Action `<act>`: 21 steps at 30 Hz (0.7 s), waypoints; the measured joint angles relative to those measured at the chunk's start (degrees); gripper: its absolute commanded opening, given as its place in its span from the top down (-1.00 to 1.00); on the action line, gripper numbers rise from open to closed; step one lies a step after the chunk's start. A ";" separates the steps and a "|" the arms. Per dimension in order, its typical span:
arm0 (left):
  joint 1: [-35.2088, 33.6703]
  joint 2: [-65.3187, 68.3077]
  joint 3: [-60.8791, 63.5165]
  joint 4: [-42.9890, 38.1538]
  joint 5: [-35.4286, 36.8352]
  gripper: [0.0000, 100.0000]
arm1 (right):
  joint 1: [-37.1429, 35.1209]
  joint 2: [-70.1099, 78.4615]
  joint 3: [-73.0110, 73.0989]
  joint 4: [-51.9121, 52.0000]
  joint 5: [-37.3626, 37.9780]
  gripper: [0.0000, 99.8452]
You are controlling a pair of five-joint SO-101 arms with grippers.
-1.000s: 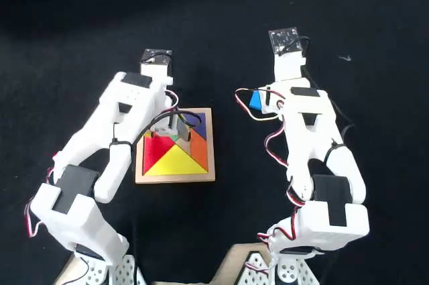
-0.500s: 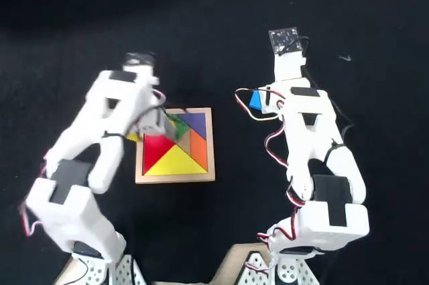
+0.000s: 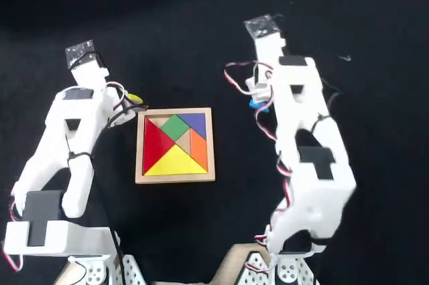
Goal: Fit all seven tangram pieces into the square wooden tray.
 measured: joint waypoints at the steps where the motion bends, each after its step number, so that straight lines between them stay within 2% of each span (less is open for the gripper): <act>1: 0.00 0.00 0.62 -1.32 0.00 0.39 | -0.09 2.37 -2.55 1.49 1.76 0.62; 10: -1.67 -0.09 1.41 -4.92 0.00 0.39 | -0.35 15.30 -22.33 11.87 2.99 0.62; 21: -1.67 -0.09 1.49 -5.10 0.00 0.39 | -0.35 15.74 -25.05 21.80 2.02 0.62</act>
